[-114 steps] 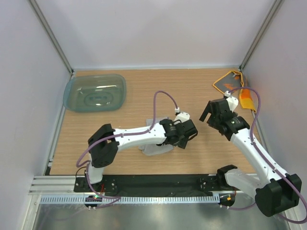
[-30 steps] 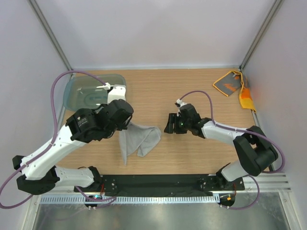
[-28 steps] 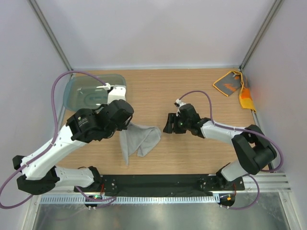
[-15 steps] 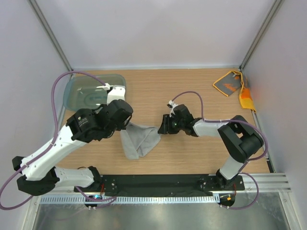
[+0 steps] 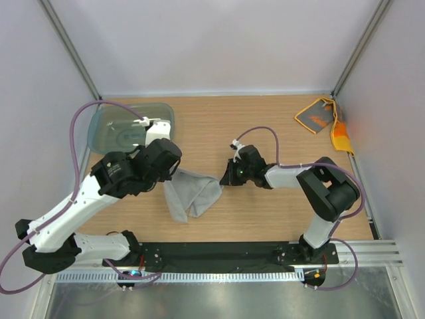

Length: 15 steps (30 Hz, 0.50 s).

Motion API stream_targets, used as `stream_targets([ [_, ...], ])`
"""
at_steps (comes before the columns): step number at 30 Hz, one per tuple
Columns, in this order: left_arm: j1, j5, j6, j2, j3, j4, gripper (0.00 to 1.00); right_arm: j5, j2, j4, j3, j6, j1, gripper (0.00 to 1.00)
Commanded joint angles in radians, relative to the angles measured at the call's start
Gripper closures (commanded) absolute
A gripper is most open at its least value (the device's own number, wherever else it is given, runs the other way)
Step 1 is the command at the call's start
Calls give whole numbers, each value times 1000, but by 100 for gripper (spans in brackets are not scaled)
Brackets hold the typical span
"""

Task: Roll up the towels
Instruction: Flatten the towel

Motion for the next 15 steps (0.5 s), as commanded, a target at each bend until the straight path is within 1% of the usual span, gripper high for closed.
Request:
stream_targets([
  [1, 6, -21, 13, -23, 31, -4, 100, 21, -97, 5, -14, 11, 5, 99],
  [2, 5, -18, 12, -25, 42, -11, 100, 32, -168, -6, -17, 12, 5, 99],
  [5, 5, 3, 4, -42, 82, -28, 100, 77, -293, -104, -8, -1, 5, 99],
  [6, 5, 9, 3, -60, 88, -28, 100, 81, -381, -173, 0, -9, 7, 99],
  [8, 5, 32, 7, -77, 94, -28, 100, 83, -465, -256, 32, -25, 7, 99],
  [9, 5, 43, 13, -83, 96, -28, 99, 84, -556, -331, 41, -46, 10, 99],
  [12, 3, 123, 42, -98, 91, -28, 100, 101, -684, -489, 93, -89, 16, 99],
  [13, 5, 143, 52, -103, 91, -30, 100, 107, -757, -529, 125, -100, 19, 99],
  [14, 5, 167, 58, -106, 91, -30, 100, 112, -788, -611, 144, -112, 19, 99],
  [15, 5, 204, 61, -109, 90, -25, 100, 115, -816, -653, 162, -123, 24, 99],
])
